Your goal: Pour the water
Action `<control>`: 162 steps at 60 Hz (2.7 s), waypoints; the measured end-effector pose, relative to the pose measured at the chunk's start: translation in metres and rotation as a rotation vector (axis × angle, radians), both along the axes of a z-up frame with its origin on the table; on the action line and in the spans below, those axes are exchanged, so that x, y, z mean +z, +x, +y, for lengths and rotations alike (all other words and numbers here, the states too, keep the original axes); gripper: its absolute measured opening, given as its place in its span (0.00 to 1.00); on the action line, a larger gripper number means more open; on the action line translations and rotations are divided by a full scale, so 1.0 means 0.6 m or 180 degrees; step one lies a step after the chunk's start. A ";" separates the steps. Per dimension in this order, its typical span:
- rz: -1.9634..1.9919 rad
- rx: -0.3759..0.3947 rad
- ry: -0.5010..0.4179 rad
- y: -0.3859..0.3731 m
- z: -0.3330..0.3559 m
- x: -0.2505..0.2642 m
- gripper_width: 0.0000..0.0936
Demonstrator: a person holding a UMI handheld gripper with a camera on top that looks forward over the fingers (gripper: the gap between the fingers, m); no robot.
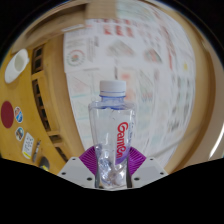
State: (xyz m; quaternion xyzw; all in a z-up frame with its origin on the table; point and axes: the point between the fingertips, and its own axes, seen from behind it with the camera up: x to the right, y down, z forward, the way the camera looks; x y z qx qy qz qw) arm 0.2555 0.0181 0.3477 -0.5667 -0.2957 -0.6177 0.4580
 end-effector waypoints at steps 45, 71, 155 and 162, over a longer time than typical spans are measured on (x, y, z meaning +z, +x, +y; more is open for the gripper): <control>-0.1235 0.1142 -0.0636 -0.316 0.223 -0.093 0.38; 0.4090 0.1233 -0.0416 -0.279 0.136 -0.204 0.38; 0.4839 0.0228 -0.0673 -0.314 -0.474 -0.254 0.91; 0.4727 0.0298 -0.0695 -0.313 -0.531 -0.244 0.90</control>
